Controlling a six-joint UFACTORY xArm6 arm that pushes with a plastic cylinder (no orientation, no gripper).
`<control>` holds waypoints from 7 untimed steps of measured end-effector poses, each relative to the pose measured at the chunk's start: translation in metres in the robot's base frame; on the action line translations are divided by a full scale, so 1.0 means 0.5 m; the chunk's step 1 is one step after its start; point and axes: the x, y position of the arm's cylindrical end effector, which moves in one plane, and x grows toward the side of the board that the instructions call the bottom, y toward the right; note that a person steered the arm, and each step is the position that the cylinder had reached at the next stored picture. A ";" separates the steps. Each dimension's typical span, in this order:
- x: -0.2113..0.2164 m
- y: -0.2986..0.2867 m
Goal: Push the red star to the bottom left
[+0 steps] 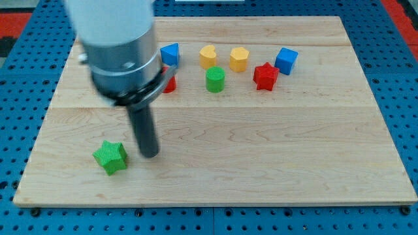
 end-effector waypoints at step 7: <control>-0.407 0.117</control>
